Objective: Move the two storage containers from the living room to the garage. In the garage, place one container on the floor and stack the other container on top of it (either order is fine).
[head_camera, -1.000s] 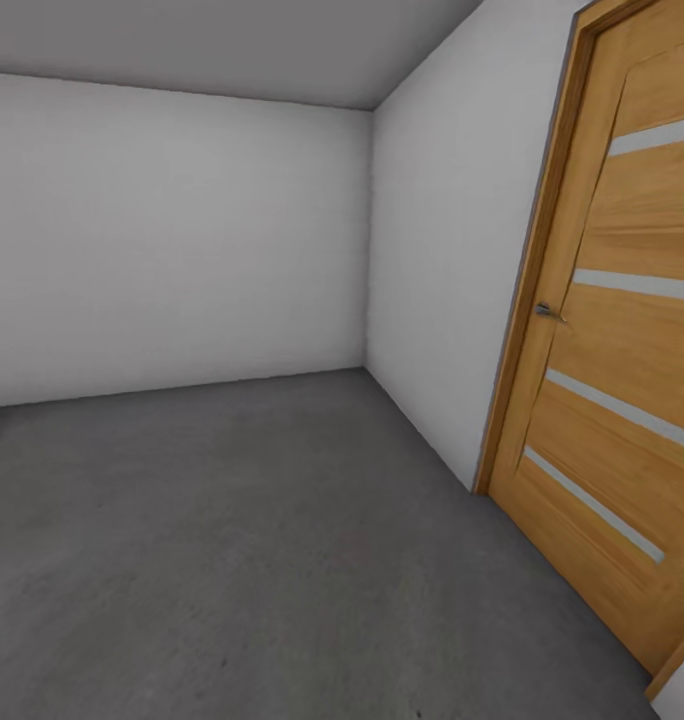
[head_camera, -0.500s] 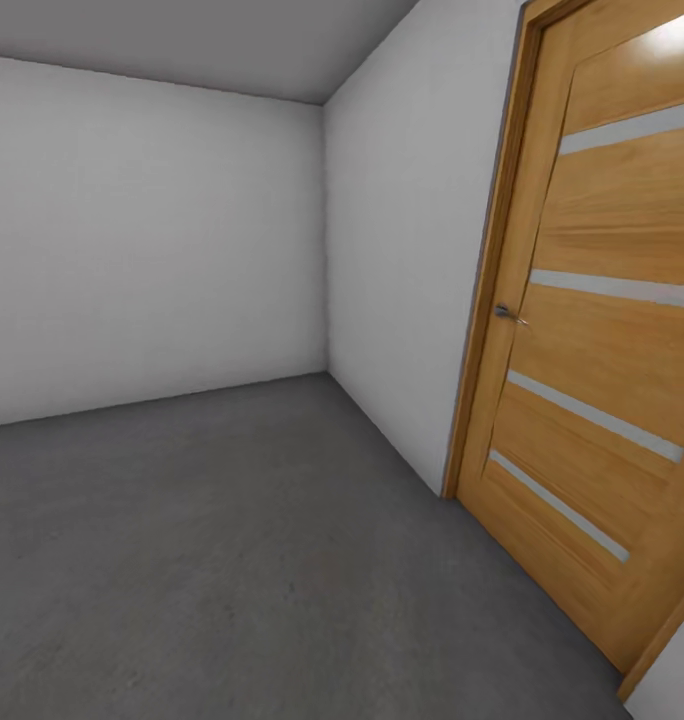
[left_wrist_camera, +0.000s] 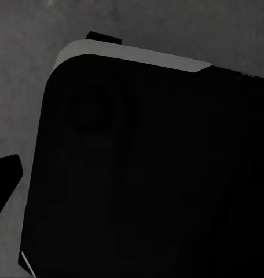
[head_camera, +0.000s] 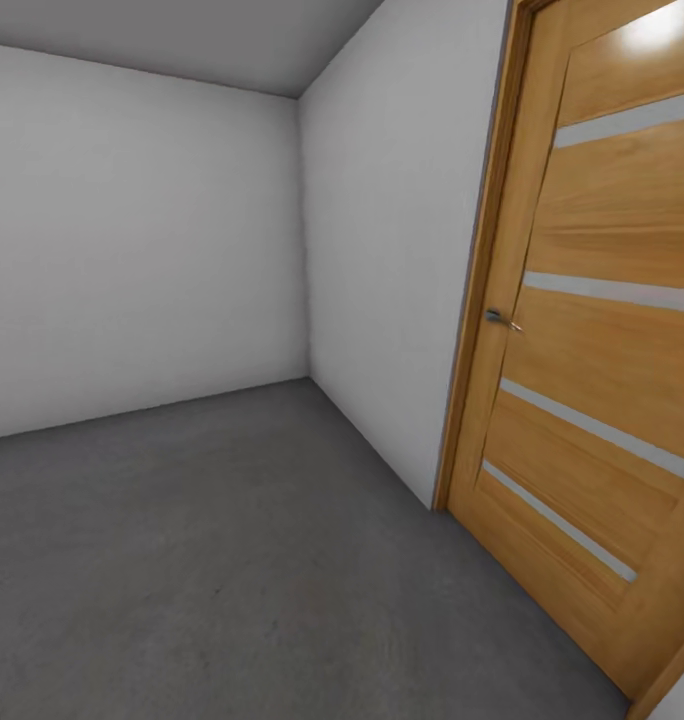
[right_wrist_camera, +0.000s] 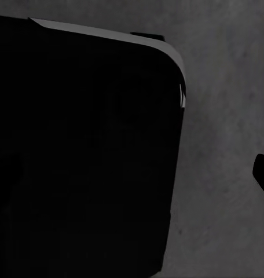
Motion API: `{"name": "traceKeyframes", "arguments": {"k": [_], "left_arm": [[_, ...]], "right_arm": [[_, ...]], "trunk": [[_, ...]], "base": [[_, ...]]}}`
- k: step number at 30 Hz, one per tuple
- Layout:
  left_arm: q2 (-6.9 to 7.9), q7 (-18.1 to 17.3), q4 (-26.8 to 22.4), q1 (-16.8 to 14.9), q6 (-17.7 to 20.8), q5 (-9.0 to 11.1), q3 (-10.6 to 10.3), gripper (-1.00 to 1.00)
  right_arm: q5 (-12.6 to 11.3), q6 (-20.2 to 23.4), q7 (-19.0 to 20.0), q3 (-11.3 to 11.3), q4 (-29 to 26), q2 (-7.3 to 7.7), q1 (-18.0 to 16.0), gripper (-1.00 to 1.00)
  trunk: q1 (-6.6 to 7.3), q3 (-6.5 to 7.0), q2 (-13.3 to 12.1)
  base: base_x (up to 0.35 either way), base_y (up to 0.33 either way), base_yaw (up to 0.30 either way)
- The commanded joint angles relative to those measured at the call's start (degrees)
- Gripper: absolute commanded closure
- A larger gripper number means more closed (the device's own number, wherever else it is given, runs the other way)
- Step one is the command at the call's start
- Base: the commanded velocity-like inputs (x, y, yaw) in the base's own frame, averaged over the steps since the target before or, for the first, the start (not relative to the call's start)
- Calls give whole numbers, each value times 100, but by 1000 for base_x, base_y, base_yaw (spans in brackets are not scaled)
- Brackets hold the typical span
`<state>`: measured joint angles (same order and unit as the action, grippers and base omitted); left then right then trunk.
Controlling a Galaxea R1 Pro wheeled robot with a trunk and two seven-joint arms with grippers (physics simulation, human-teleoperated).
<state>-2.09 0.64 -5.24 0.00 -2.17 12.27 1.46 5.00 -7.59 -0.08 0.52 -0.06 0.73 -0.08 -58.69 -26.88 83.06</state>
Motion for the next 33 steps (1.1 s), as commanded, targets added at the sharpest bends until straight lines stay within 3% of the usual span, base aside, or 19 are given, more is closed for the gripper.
{"name": "traceKeyframes", "arguments": {"k": [1,33], "left_arm": [[-2,7,-3,0,-11,21,12,-100],[-3,7,-3,0,-11,21,12,-100]], "right_arm": [[52,-11,-1,0,-1,3,-1,-100],[38,-25,-1,-8,6,-36,-1,-100]], "trunk": [[-3,-5,2],[-3,-5,2]], "base": [[323,160,-6],[323,173,-19]]}}
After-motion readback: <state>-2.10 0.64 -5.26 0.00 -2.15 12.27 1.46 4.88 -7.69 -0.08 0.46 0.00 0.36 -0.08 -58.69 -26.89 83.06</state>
